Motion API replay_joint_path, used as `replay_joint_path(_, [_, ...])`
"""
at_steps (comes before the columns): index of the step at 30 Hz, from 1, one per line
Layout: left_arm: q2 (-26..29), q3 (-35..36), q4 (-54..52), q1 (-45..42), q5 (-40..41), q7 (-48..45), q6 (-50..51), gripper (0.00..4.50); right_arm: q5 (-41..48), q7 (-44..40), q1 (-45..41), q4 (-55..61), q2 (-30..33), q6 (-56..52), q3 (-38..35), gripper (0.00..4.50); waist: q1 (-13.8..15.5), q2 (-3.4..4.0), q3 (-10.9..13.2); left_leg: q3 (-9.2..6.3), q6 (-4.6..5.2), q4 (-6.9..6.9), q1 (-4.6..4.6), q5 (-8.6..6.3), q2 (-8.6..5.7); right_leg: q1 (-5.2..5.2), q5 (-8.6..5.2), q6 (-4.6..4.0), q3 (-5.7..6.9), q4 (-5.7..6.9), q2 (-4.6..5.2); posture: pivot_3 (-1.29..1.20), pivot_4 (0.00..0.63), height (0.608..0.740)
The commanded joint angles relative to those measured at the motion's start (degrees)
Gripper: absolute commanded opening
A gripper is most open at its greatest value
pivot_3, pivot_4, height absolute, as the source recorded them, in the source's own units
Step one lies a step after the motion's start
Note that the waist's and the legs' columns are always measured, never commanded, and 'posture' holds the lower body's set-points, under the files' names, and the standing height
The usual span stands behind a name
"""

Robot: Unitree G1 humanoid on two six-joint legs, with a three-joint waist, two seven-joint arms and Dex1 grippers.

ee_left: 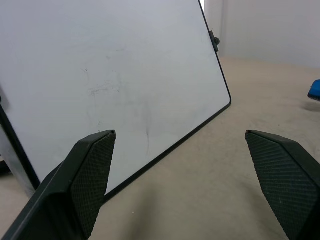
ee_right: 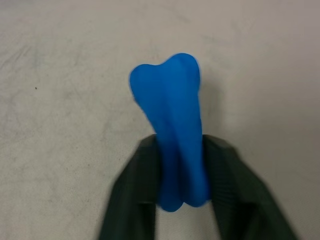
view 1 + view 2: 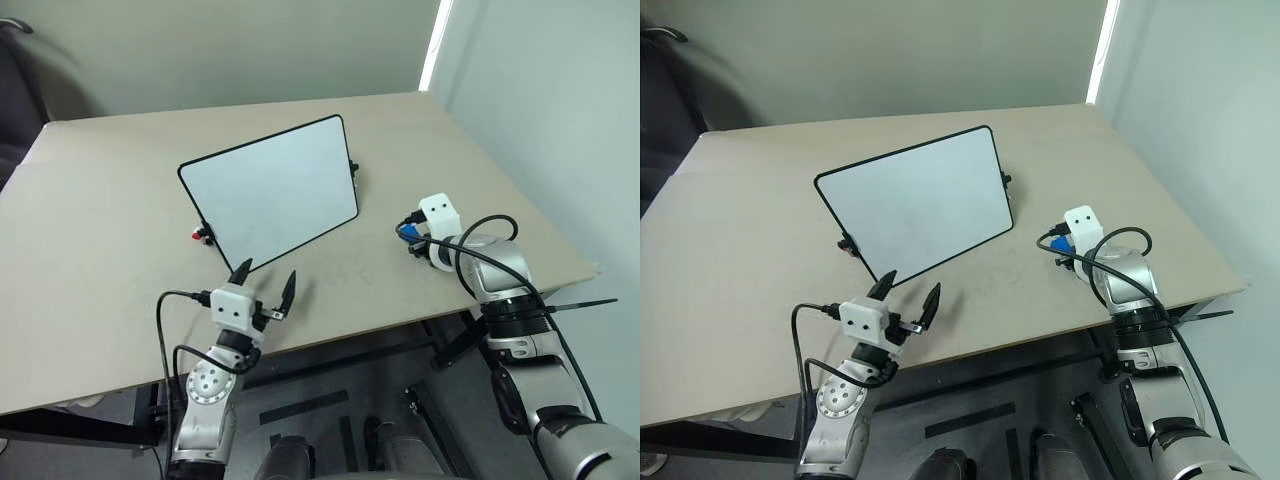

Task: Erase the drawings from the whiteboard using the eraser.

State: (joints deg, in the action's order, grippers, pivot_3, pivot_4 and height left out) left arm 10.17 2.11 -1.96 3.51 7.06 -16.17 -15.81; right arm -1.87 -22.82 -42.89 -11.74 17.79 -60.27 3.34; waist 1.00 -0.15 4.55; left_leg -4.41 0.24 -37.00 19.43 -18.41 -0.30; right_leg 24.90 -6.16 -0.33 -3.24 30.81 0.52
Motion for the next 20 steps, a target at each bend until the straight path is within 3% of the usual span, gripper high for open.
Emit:
replay_joint_path(1, [0.57, 0.83, -0.28, -0.92, 0.32, -0.27, -0.55, 4.5, 0.59, 1.0, 0.29, 2.96, 0.73, 0.9, -0.74, 2.52, 0.0, 0.0, 0.0, 0.0, 0.0, 0.0, 0.0, 0.0, 0.0, -0.01, -0.02, 0.02, 0.0, 0.0, 0.0, 0.0, 0.15, 0.74])
replay_joint_path(5, [0.87, 1.05, 0.95, -1.88, 0.43, -0.55, -0.59, 4.5, 1.96, 0.67, 1.76, 8.02, 1.02, -0.46, -1.81, 3.84, 0.18, 0.0, 0.0, 0.0, 0.01, 0.0, 0.0, -0.02, -0.01, -0.04, -0.14, 0.22, -0.01, 0.0, 0.02, 0.0, 0.15, 0.74])
replay_joint_path(14, [0.77, 1.4, 0.66, -2.87, 1.14, -1.66, -1.15, 4.5, 12.67, -4.9, 12.25, 32.47, -2.69, 8.52, -2.76, 3.84, 0.18, -0.07, -0.04, 0.01, -0.42, 0.02, -0.15, -0.06, -0.04, -0.22, -0.32, 0.34, -0.02, -0.09, -0.01, 0.0, 0.15, 0.74])
replay_joint_path(20, [0.76, 0.99, -1.4, -2.05, 0.46, -1.17, 0.01, 4.5, 15.86, -5.7, 17.75, 34.04, -4.67, 18.16, -3.12, 3.84, 0.32, -0.08, -0.04, -0.01, 0.11, -0.02, -0.43, -0.45, -0.09, -0.36, -0.56, 0.49, -0.09, -0.08, 0.06, 0.0, 0.15, 0.74])
